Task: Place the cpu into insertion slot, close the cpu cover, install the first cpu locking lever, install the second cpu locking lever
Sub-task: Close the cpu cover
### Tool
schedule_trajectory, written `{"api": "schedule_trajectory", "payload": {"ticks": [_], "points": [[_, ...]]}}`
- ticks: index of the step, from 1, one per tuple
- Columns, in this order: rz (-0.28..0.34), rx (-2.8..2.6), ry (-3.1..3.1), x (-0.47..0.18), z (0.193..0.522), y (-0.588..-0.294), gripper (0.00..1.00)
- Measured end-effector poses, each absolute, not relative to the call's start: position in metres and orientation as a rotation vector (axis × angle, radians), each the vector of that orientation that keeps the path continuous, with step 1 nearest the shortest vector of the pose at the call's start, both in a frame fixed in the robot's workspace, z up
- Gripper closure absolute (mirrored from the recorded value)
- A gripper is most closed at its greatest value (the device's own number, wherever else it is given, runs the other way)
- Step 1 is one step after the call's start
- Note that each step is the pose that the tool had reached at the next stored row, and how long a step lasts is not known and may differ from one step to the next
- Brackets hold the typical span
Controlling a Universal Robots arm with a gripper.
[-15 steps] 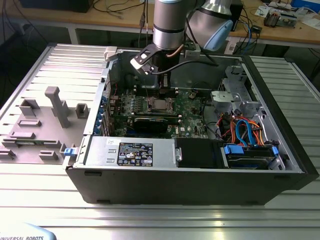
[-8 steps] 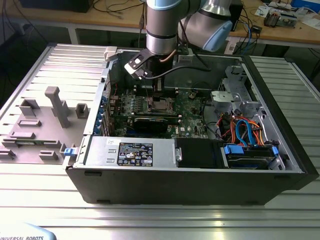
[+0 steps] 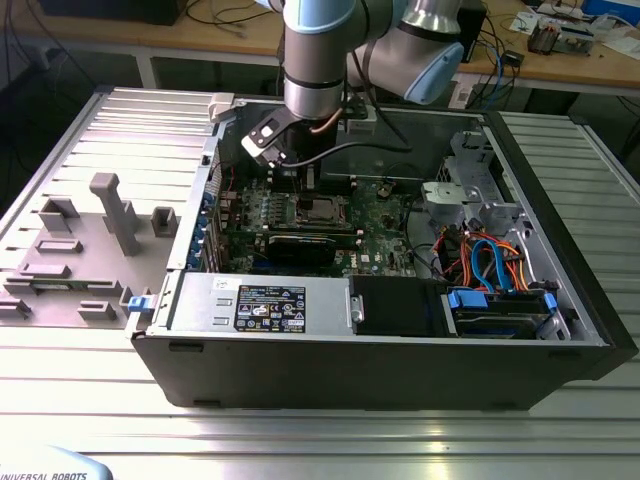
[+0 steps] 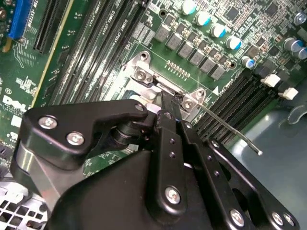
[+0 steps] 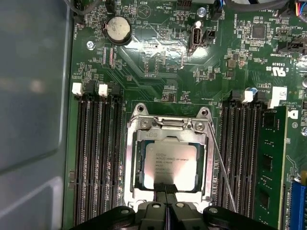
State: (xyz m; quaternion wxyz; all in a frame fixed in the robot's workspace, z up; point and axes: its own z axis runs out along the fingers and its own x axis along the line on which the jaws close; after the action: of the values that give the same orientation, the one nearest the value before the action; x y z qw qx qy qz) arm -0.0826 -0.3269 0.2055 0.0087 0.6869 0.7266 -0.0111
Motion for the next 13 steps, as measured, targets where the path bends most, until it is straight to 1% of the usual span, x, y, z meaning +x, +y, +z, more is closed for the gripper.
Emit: {"api": "schedule_trajectory", "payload": {"ticks": [13], "points": [[-0.034,2.146,2.270,-0.0823,0.2114,-0.3267,0.89]]}}
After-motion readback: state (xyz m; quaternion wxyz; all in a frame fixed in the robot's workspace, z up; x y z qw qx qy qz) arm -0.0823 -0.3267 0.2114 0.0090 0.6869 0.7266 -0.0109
